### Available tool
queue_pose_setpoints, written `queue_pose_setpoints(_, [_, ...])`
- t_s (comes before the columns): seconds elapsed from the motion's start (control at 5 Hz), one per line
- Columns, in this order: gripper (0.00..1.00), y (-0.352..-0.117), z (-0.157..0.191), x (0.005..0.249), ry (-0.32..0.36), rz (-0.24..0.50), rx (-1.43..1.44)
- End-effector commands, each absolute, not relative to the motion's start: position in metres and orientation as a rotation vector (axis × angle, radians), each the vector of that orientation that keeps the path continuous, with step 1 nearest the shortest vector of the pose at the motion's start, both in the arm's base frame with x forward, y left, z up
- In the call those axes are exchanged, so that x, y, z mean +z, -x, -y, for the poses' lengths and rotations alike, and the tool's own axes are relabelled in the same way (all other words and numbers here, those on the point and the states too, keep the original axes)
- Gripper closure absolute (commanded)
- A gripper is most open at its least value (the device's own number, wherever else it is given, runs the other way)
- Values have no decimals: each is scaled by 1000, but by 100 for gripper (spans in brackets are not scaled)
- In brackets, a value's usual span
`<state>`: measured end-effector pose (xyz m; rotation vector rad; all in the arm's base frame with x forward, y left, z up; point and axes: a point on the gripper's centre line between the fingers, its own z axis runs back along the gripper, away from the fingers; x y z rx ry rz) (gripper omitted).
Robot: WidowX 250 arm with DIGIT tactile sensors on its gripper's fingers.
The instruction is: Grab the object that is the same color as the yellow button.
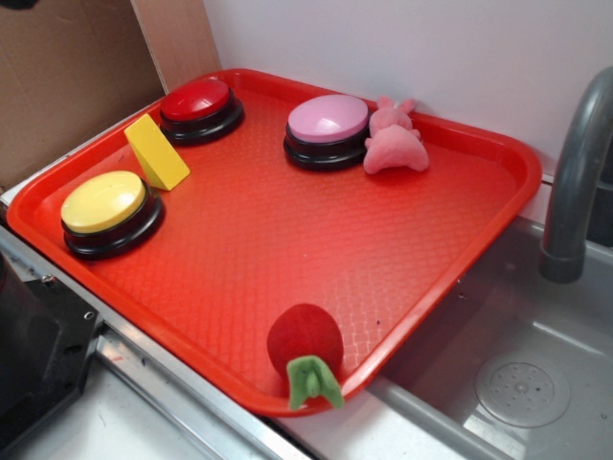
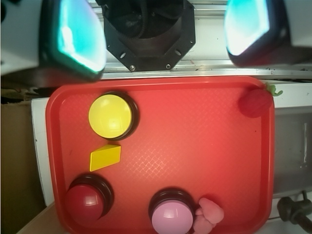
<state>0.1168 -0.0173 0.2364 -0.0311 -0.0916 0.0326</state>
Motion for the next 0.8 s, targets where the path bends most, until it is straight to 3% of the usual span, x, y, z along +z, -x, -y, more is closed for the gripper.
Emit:
queue_pose_setpoints(0.0, [0, -117, 17, 236, 31, 92, 33])
queue_pose_setpoints(0.2, [0, -124, -2, 224, 108, 80, 138])
queue_pose_setpoints(0.6, [0, -149, -48, 189, 46, 62, 351])
